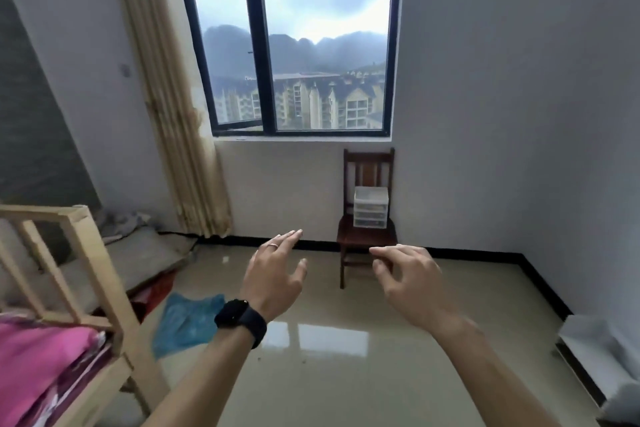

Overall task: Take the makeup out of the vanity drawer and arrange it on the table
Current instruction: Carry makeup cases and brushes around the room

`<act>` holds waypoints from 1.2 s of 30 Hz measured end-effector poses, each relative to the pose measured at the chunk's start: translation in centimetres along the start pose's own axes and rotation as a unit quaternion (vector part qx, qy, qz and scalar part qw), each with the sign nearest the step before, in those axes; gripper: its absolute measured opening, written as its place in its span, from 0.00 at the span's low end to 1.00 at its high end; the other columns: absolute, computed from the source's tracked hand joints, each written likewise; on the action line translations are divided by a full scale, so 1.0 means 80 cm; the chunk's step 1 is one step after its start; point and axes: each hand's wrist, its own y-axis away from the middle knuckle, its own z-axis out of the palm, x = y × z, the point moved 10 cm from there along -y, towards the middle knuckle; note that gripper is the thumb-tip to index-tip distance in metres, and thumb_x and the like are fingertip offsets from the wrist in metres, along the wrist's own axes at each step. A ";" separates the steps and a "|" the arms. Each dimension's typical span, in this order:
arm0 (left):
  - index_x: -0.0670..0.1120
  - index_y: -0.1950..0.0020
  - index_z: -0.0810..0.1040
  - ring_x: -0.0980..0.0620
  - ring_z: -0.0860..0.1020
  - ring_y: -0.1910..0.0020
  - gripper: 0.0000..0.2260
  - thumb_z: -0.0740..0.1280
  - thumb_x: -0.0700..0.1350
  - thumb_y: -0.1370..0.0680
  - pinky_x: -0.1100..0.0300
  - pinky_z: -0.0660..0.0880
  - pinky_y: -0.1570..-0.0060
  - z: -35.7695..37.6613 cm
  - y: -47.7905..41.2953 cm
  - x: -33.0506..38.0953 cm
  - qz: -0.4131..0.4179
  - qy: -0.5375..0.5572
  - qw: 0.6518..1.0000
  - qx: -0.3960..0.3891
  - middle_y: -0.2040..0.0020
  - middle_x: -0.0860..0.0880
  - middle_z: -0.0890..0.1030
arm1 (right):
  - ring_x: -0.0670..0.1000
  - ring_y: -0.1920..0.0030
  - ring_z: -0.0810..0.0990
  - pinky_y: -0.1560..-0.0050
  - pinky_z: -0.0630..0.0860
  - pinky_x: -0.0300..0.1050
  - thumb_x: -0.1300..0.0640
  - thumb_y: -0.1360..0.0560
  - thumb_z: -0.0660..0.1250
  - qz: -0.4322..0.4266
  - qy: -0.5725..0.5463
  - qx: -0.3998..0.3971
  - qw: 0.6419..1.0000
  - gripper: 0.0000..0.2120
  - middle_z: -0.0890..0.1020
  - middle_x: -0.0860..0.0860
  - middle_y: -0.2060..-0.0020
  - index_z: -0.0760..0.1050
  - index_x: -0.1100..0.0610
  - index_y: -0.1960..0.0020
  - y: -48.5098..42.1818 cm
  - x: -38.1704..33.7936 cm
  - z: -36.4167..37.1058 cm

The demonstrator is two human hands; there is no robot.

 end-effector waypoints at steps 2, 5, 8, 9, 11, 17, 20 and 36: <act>0.54 0.23 0.67 0.56 0.63 0.25 0.25 0.66 0.49 0.21 0.58 0.58 0.25 0.026 -0.075 -0.011 0.021 0.005 1.000 -0.008 0.26 0.54 0.71 | 0.45 0.33 0.71 0.30 0.67 0.44 0.50 0.20 0.66 0.008 0.014 0.008 1.000 0.13 0.81 0.41 0.41 0.80 0.44 0.36 -0.060 0.022 0.015; 0.53 0.22 0.64 0.55 0.60 0.24 0.26 0.65 0.50 0.20 0.55 0.57 0.24 0.054 -0.186 -0.020 0.054 0.000 0.998 -0.027 0.25 0.54 0.68 | 0.46 0.32 0.71 0.30 0.68 0.47 0.50 0.20 0.66 0.024 0.040 0.019 0.999 0.14 0.81 0.41 0.40 0.80 0.45 0.36 -0.144 0.051 0.032; 0.53 0.22 0.63 0.54 0.59 0.23 0.26 0.64 0.51 0.19 0.54 0.56 0.24 0.077 -0.288 -0.022 0.083 -0.006 0.996 -0.040 0.24 0.53 0.67 | 0.46 0.32 0.71 0.31 0.68 0.45 0.50 0.20 0.66 0.043 0.069 0.031 0.996 0.14 0.81 0.42 0.39 0.80 0.45 0.36 -0.225 0.078 0.038; 0.53 0.22 0.63 0.54 0.59 0.23 0.26 0.64 0.51 0.19 0.55 0.55 0.23 0.086 -0.319 -0.022 0.091 -0.003 0.995 -0.043 0.24 0.53 0.67 | 0.46 0.32 0.71 0.31 0.68 0.45 0.50 0.20 0.66 0.051 0.077 0.037 0.995 0.14 0.81 0.42 0.39 0.80 0.45 0.36 -0.251 0.089 0.038; 0.54 0.22 0.63 0.55 0.59 0.23 0.26 0.64 0.51 0.19 0.56 0.55 0.23 0.107 -0.369 -0.023 0.101 0.005 0.994 -0.048 0.24 0.53 0.67 | 0.46 0.32 0.71 0.31 0.67 0.43 0.49 0.20 0.65 0.070 0.088 0.047 0.993 0.14 0.81 0.41 0.39 0.80 0.44 0.36 -0.292 0.112 0.040; 0.54 0.22 0.64 0.54 0.60 0.23 0.25 0.64 0.51 0.20 0.55 0.57 0.24 0.196 -0.491 -0.030 0.126 0.022 0.989 -0.072 0.25 0.54 0.68 | 0.45 0.32 0.70 0.32 0.64 0.38 0.49 0.20 0.65 0.110 0.101 0.053 0.987 0.14 0.81 0.40 0.39 0.79 0.43 0.35 -0.392 0.189 0.066; 0.54 0.22 0.65 0.54 0.60 0.23 0.25 0.64 0.51 0.20 0.57 0.56 0.24 0.253 -0.545 -0.037 0.130 0.023 0.987 -0.086 0.25 0.54 0.69 | 0.45 0.32 0.70 0.31 0.66 0.43 0.49 0.20 0.65 0.125 0.099 0.047 0.986 0.14 0.81 0.39 0.40 0.79 0.43 0.35 -0.439 0.234 0.089; 0.55 0.25 0.69 0.54 0.64 0.25 0.24 0.65 0.51 0.21 0.55 0.59 0.25 0.579 -0.861 -0.131 0.040 -0.016 0.986 -0.159 0.27 0.55 0.72 | 0.43 0.32 0.70 0.34 0.63 0.35 0.49 0.20 0.65 0.169 0.052 -0.056 0.983 0.14 0.80 0.39 0.39 0.79 0.42 0.35 -0.757 0.522 0.224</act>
